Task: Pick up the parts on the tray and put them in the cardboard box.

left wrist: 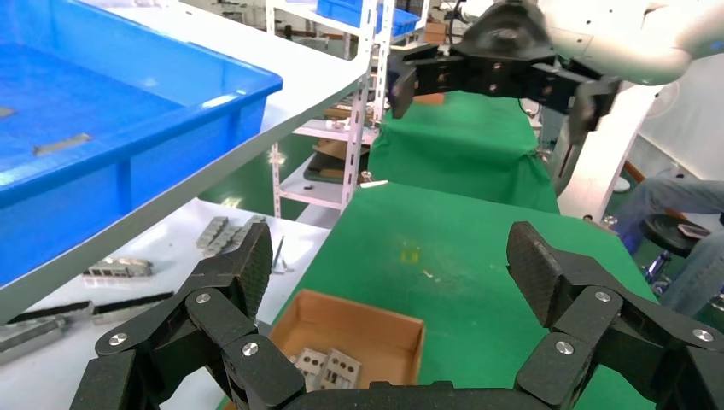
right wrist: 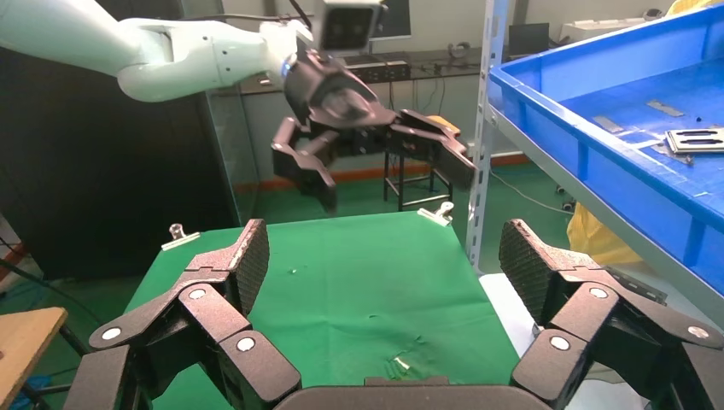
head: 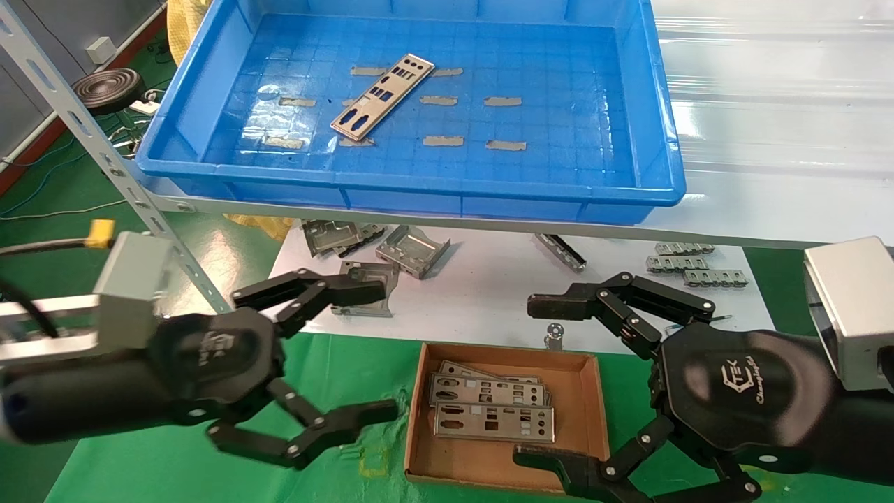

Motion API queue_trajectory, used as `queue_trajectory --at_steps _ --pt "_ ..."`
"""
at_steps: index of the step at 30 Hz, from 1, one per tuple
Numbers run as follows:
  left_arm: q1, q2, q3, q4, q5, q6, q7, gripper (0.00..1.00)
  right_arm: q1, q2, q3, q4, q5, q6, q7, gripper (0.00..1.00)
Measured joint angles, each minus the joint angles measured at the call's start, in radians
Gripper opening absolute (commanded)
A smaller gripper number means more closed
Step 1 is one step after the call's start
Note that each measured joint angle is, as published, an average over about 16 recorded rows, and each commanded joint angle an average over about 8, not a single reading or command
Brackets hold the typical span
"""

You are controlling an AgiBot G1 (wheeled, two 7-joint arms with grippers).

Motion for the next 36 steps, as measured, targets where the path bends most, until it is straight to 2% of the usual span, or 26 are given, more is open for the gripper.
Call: queue_trajectory --at_steps 17,36 --pt "0.112 -0.159 -0.166 -0.237 -0.020 0.003 -0.124 1.00 0.000 0.000 0.000 0.000 0.000 0.000 0.000 1.00" --pt "0.114 -0.163 -0.169 -0.241 -0.021 0.003 -0.127 1.00 0.000 0.000 0.000 0.000 0.000 0.000 0.000 1.00"
